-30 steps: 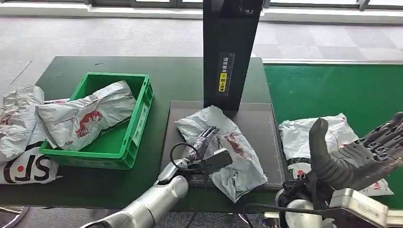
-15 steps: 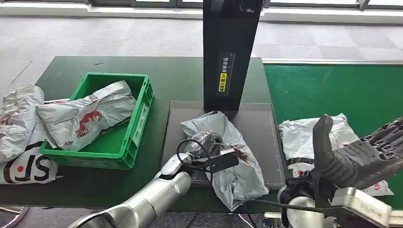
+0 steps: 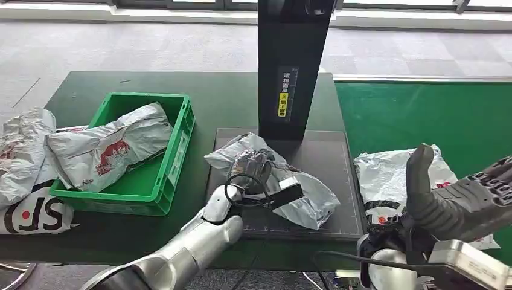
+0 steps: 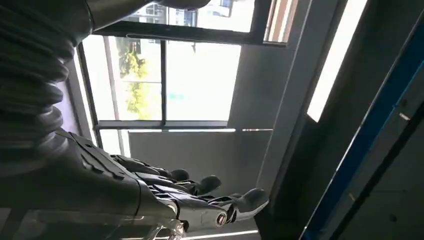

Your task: Moved the parcel from conveyor to table for the left to box.

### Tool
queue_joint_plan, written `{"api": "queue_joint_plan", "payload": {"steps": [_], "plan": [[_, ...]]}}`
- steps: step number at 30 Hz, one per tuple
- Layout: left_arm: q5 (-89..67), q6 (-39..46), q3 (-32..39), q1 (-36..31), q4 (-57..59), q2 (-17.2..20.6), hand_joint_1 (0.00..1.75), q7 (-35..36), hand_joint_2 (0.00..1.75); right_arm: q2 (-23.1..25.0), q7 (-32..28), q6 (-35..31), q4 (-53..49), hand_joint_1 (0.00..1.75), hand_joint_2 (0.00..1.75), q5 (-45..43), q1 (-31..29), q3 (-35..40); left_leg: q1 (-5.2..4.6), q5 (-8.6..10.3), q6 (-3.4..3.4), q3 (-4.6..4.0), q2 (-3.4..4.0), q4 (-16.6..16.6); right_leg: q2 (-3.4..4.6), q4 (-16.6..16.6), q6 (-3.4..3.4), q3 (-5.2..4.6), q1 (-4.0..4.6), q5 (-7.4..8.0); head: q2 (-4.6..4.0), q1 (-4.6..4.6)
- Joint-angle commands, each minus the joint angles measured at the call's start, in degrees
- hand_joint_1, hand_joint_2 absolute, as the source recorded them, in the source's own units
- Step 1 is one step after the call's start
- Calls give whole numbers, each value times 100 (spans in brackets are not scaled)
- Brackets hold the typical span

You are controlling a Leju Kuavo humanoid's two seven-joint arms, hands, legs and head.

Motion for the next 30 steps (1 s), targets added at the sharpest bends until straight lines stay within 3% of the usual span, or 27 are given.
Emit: {"api": "queue_joint_plan", "payload": {"steps": [1, 6, 12, 16, 30], "plan": [[-883, 207, 1319, 651, -1909, 593, 175, -125, 175, 148, 4, 2, 245, 0, 175, 11, -35, -415, 5, 1, -4, 25, 33, -24, 32, -23, -8, 15, 6, 11, 0, 0], [-883, 207, 1319, 651, -1909, 593, 175, -125, 175, 148, 4, 2, 245, 0, 175, 11, -35, -415, 2, -1, -1, 8, 11, -4, 10, -3, -3, 2, 2, 2, 0, 0], [-1364, 207, 3625, 1532, -4055, 206, 175, -1254, 175, 200, 4, 2, 361, 0, 175, 13, 133, -522, 5, -4, -1, 2, 20, 0, 19, -2, -3, -3, 5, 4, 0, 0], [-1282, 207, 4329, 1731, -4782, 96, 175, -1674, 175, 213, 4, 2, 358, 0, 175, 16, 237, -582, 8, -5, -4, 14, 30, -8, 30, -9, -7, 4, 8, 3, 0, -2], [-533, 207, 5249, 1438, -4655, 96, 175, -2134, 175, 229, 4, 2, 240, 0, 175, -15, 414, -704, 7, 0, -2, 12, 12, -9, 11, -9, -5, 7, 7, 0, 0, -2]]}}
